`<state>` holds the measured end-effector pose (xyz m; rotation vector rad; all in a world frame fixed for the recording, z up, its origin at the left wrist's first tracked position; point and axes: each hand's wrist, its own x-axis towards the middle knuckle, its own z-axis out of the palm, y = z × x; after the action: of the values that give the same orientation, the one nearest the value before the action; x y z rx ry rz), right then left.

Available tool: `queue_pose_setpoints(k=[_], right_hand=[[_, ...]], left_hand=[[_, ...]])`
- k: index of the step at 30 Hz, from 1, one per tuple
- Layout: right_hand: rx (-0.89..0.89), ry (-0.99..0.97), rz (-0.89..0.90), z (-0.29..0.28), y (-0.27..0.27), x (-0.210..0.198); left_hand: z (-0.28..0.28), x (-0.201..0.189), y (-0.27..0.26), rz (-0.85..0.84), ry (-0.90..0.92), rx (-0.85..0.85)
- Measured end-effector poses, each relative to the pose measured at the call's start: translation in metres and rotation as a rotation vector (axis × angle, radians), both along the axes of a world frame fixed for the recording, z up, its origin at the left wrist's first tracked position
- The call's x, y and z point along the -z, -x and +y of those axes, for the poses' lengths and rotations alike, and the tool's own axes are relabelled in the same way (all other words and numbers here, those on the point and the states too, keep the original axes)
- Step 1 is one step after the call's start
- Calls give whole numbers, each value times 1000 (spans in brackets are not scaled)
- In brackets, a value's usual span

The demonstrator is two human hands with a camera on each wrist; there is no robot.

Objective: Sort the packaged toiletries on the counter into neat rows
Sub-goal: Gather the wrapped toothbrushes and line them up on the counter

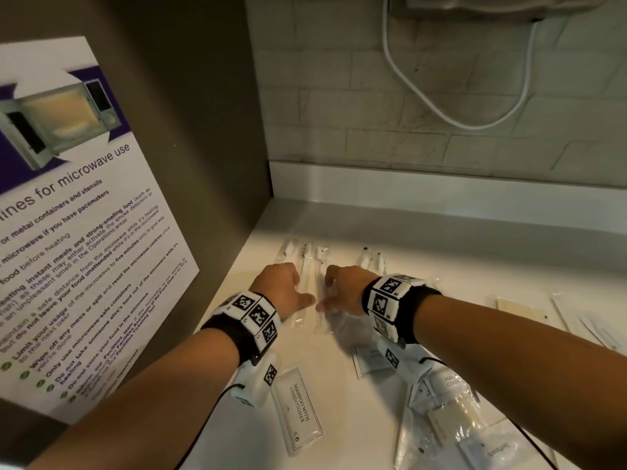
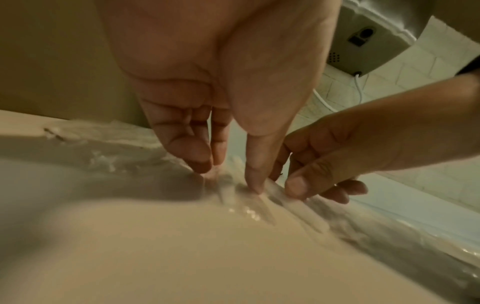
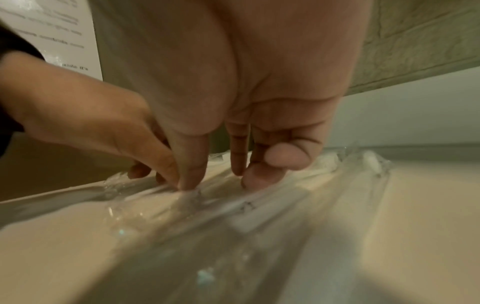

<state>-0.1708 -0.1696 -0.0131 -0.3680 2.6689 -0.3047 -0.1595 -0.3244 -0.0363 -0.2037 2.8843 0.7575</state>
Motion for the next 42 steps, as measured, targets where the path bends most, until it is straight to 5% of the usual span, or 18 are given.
queue_pose_setpoints(k=[4,10,15,23,29,36,39,42], right_hand=[[-45,34,39,10,-4,-3],[0,-17,47,17,-4,-8],[93,-20,30,7,-2,-3],[263,82,-10,0,3,-11],[323,74,-33,1,5,-10],[14,98,159,10,-10,-11],[-193,-52,87,13,-24,-14],[-253,-86,30,17,-30,-7]], left_hand=[[4,-5,3,23,20,-20],[-2,-2,8,21,-234,-124],[-5,5,3,-4,-217,-88],[-5,-5,-5,24,138,44],[-4,-7,-5,116,-36,87],[-12,-3,-6,72,10,241],[-19,-1,-9,94,-37,307],[-26,2,-10,64,102,387]])
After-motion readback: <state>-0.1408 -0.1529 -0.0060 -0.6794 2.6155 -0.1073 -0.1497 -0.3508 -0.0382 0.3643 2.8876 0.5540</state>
